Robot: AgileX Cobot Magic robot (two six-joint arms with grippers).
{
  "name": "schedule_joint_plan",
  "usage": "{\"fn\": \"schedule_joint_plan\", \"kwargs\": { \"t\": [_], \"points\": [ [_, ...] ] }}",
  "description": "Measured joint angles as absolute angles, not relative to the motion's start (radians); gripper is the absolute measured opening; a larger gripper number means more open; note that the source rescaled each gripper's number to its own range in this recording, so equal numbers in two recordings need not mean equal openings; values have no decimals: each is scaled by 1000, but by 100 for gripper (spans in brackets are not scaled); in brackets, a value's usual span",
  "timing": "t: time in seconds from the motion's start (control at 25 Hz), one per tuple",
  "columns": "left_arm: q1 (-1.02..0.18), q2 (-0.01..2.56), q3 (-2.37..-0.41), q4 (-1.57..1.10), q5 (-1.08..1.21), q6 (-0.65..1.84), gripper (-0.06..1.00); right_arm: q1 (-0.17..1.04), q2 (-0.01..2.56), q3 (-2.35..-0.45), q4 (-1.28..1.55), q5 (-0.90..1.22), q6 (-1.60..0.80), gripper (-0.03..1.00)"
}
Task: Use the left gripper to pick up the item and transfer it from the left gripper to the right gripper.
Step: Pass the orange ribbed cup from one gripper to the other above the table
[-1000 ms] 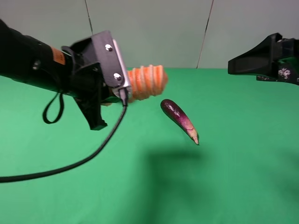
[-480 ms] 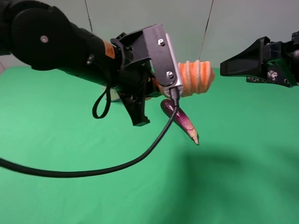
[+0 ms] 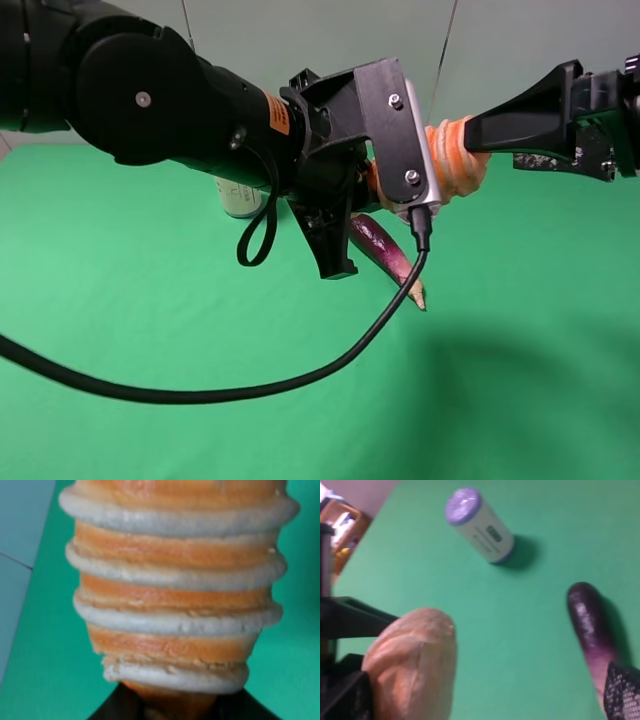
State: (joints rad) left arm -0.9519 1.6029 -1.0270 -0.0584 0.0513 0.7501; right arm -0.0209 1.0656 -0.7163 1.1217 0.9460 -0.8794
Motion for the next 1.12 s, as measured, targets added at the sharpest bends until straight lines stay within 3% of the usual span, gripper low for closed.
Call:
{"fn": "schedule_joint_plan", "kwargs": {
  "t": [0.76, 1.12],
  "points": [
    [-958, 1603, -1034, -59, 0, 751, 1, -20, 1066, -716, 1206, 1082, -962, 100],
    [-958, 1603, -1034, -59, 0, 752, 1, 112, 1066, -716, 1181, 1018, -992, 100]
  ]
}}
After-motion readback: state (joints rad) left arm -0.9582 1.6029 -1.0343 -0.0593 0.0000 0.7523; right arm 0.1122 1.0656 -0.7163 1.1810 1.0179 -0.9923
